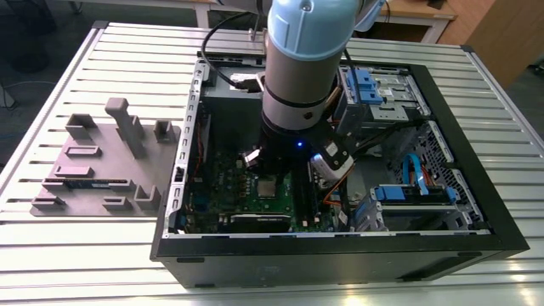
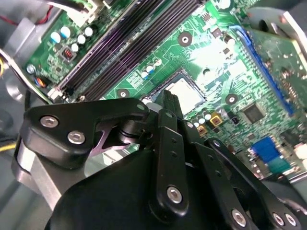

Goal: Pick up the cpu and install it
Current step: 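Close the cpu cover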

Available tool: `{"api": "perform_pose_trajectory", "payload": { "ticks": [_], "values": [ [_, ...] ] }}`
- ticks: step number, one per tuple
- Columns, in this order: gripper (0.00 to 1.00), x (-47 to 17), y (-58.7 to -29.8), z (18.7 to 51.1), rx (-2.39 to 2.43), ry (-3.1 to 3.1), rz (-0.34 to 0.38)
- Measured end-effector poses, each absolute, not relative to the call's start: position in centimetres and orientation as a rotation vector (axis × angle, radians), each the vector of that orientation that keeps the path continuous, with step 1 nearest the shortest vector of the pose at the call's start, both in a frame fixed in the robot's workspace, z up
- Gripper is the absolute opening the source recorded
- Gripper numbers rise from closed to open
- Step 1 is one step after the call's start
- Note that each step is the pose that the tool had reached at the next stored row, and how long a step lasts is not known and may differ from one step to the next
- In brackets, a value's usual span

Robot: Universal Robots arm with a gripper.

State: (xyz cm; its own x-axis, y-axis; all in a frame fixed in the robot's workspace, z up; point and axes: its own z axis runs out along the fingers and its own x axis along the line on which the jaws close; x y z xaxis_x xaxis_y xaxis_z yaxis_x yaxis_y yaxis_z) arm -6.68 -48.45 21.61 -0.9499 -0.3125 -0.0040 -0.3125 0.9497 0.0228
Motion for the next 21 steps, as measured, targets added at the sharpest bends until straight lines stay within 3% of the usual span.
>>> {"api": "perform_pose_trajectory", "payload": {
  "ticks": [21],
  "values": [
    [0.11,-6.68,-48.45,21.52,-0.881,3.018,0.036]
  ]
}}
